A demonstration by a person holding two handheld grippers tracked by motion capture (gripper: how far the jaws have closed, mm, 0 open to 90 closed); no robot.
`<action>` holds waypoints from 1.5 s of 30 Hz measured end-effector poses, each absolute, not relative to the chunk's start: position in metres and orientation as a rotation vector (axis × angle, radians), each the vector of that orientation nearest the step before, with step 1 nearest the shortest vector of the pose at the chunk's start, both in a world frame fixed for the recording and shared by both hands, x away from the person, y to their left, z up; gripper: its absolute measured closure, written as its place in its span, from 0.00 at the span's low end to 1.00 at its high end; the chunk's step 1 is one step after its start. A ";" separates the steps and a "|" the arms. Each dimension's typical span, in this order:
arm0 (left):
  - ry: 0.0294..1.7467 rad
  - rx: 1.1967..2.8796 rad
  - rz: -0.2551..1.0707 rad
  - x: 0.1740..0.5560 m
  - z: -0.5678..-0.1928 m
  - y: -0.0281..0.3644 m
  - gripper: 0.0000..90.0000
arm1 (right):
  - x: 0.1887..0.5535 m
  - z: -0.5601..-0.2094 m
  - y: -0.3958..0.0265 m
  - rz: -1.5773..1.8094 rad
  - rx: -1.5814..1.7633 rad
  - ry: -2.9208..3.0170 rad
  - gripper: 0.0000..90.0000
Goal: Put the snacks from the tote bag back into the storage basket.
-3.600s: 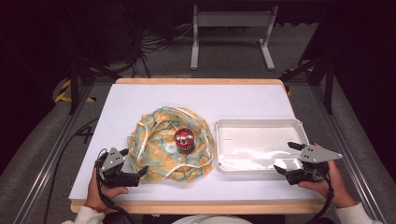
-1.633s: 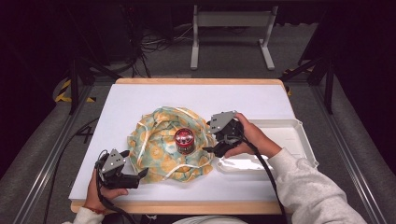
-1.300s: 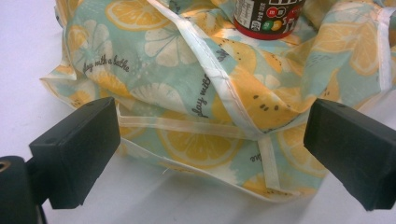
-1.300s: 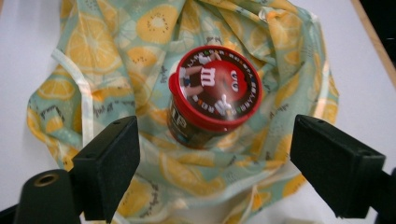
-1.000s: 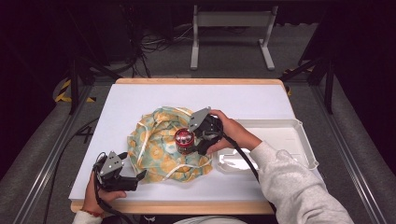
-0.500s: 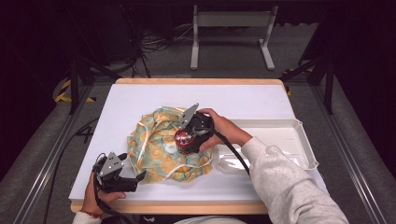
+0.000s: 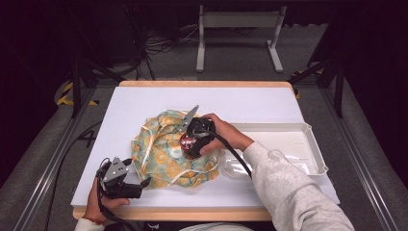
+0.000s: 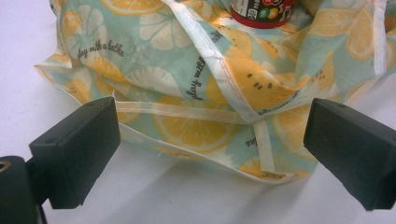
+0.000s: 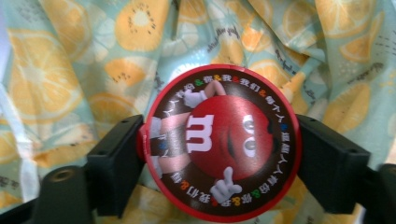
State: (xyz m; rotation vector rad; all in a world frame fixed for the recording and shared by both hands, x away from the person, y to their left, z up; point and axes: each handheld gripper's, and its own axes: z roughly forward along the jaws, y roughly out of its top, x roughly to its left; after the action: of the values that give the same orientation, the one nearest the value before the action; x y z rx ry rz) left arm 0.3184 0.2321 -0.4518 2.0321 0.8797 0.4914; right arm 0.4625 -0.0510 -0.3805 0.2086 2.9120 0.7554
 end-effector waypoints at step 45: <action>0.890 2.035 0.495 0.318 -0.452 0.232 0.05 | 0.447 -0.355 -0.053 0.695 0.148 2.865 0.26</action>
State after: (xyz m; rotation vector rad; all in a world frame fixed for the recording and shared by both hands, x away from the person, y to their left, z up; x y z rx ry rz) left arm 0.3178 0.2321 -0.4522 2.0353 0.8900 0.4946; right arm 0.4469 -0.0528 -0.3545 0.1476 2.8648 0.6949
